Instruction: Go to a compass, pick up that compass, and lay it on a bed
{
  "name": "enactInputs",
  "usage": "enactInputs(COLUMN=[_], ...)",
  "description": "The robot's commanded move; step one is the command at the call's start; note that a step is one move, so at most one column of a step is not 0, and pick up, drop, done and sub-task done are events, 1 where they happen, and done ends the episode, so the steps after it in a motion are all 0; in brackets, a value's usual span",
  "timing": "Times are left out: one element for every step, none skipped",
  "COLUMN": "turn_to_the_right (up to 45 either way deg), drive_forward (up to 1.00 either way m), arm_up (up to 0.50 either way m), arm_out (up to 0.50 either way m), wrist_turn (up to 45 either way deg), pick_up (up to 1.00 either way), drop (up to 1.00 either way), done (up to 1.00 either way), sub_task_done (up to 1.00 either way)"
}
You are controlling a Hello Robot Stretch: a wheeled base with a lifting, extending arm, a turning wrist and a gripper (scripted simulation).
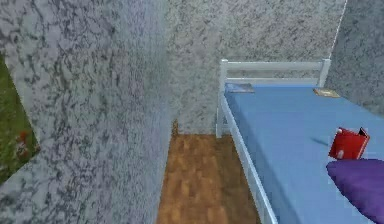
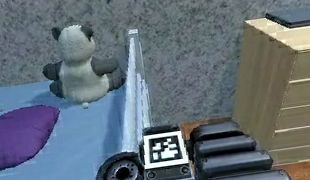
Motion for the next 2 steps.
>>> enactInputs(turn_to_the_right=[0.0,9.0], drive_forward=[1.0,0.0], arm_up=[0.0,0.0], arm_out=[0.0,0.0], wrist_turn=[0.0,0.0], pick_up=[0.0,0.0], drop=[0.0,0.0], done=[0.0,0.0], sub_task_done=[0.0,0.0])
